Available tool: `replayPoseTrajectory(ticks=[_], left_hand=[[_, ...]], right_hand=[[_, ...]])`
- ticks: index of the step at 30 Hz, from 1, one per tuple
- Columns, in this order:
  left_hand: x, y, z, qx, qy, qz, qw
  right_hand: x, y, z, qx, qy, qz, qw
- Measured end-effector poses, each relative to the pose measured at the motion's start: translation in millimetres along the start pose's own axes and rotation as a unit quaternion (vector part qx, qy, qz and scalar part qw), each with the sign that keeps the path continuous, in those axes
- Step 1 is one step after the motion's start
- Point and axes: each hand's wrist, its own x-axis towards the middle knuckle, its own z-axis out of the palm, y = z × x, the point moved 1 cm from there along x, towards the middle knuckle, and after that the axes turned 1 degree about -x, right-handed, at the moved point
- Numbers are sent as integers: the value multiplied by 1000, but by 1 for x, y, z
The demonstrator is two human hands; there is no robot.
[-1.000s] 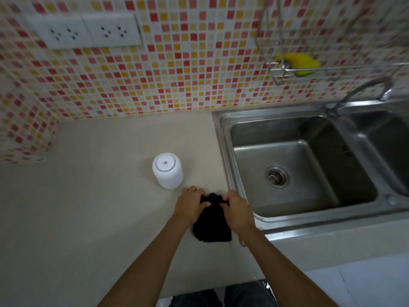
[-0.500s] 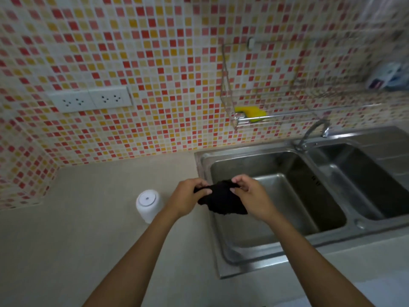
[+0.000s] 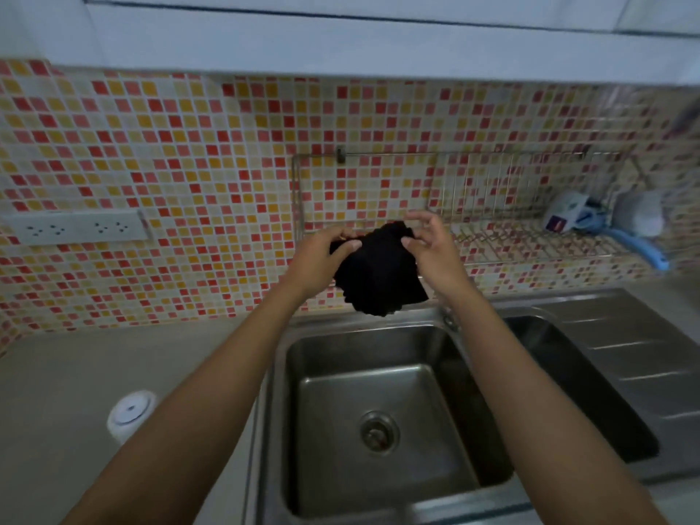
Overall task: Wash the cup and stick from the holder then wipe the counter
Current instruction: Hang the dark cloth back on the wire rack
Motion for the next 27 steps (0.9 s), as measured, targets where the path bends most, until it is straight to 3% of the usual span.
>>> replayPoseTrajectory(ticks=[7,13,19,22,24,27], left_hand=[[86,1,27,21,24,-38,999],[129,-33,58,38,-31,-96,994],[143,-62,79,34,-48,-169,984],[143,-63,78,121,-45,-177,976],[132,-58,72,245,-32,-189,950],[104,-53,63,363,-30,-211,907]], right_hand=[[90,20,-30,-41,21,-4,999],[132,76,-35,-89,0,80,993],[146,98,-32,-156,-39,90,983],[143,105,-28,-327,-83,65,939],[136,101,-25,-363,-91,17,927],[125,95,-21,-412,-168,6,895]])
